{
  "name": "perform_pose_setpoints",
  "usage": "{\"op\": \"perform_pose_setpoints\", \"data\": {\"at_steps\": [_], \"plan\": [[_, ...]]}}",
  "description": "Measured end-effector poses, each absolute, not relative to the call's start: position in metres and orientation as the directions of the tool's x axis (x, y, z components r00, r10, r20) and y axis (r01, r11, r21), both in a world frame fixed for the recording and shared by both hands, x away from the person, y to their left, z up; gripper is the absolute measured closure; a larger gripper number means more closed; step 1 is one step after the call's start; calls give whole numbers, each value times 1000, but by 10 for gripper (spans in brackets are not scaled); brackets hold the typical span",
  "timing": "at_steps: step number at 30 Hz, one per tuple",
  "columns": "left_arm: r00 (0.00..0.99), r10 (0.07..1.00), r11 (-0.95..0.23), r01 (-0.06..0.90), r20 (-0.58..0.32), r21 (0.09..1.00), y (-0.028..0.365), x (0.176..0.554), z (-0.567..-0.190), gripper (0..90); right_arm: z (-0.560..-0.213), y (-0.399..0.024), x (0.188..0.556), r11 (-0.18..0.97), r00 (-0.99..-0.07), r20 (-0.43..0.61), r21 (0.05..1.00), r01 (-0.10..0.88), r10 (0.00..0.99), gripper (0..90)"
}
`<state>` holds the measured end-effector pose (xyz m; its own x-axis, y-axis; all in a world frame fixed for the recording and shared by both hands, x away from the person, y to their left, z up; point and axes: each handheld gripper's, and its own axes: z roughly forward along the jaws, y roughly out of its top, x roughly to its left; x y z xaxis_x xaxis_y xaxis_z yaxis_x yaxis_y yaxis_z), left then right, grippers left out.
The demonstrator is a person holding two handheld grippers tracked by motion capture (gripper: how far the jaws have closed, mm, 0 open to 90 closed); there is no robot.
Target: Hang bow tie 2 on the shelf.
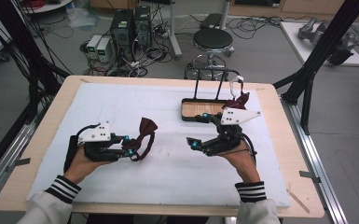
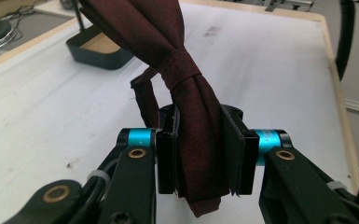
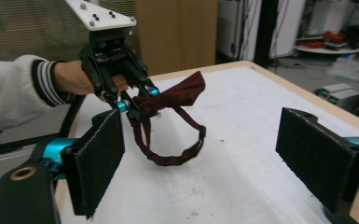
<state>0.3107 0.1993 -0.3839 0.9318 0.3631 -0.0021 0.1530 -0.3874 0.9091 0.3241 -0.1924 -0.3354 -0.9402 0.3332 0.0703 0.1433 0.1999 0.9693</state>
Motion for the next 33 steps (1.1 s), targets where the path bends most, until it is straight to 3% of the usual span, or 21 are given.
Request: {"op": "perform_pose_setpoints", "data": {"at_steps": [24,33], "plan": [[977,206,-370,27,54,929,170,312,-373,690,-328,-141,363,347,-973,168,913,215,160,293],[981,176,-344,-12,77,939,166,313,-373,690,-330,-129,369,370,-968,219,895,250,125,414]]}}
